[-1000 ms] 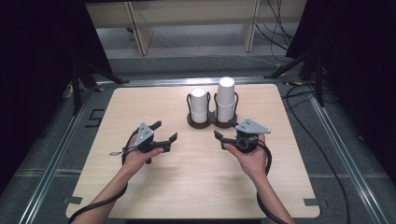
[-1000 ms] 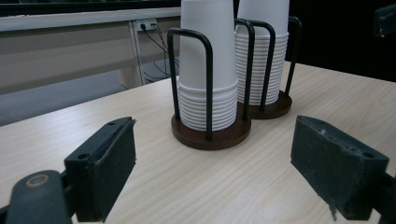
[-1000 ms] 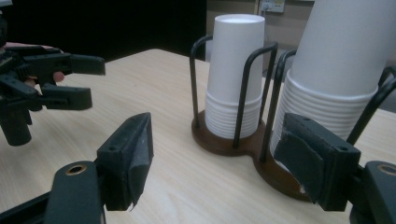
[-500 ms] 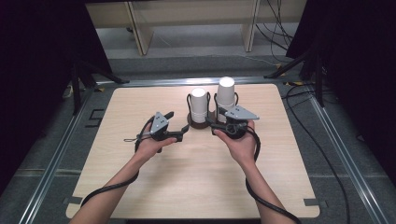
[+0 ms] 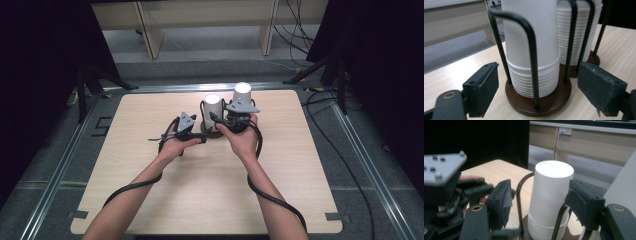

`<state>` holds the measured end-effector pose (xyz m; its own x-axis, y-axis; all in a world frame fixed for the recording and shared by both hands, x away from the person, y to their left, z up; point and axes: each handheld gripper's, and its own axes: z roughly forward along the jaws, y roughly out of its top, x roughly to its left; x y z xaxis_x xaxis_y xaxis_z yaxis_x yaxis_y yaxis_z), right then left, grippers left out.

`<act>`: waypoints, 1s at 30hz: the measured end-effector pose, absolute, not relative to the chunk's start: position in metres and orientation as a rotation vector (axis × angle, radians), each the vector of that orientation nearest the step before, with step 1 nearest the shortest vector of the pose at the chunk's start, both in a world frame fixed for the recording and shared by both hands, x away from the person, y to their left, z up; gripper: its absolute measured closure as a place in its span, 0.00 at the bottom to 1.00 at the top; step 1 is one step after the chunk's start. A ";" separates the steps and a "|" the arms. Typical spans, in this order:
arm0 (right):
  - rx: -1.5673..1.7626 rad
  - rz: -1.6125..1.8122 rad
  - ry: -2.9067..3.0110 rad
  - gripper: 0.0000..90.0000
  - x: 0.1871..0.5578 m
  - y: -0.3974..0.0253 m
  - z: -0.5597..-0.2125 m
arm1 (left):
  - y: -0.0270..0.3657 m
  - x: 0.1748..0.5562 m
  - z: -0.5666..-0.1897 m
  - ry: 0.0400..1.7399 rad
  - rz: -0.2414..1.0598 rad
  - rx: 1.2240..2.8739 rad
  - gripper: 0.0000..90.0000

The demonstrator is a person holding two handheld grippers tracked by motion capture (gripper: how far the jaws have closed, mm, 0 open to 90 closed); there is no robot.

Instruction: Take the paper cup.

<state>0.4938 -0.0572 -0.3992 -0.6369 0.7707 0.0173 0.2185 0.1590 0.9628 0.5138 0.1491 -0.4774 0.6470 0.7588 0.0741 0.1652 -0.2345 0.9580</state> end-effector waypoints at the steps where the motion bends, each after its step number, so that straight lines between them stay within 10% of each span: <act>1: 0.964 1.476 1.957 0.41 0.496 -0.056 -0.399 | 0.148 0.515 -0.479 0.749 0.656 1.756 0.20; 30: 1.005 1.321 1.934 0.35 0.543 -0.029 -0.408 | 0.125 0.535 -0.491 0.857 0.629 1.754 0.26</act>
<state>0.5433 -0.0295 -0.4079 -0.5446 0.8372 -0.0506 0.2574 0.2243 0.9399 0.5349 0.1255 -0.4912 0.6074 0.7943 0.0129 0.2499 -0.2065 0.9460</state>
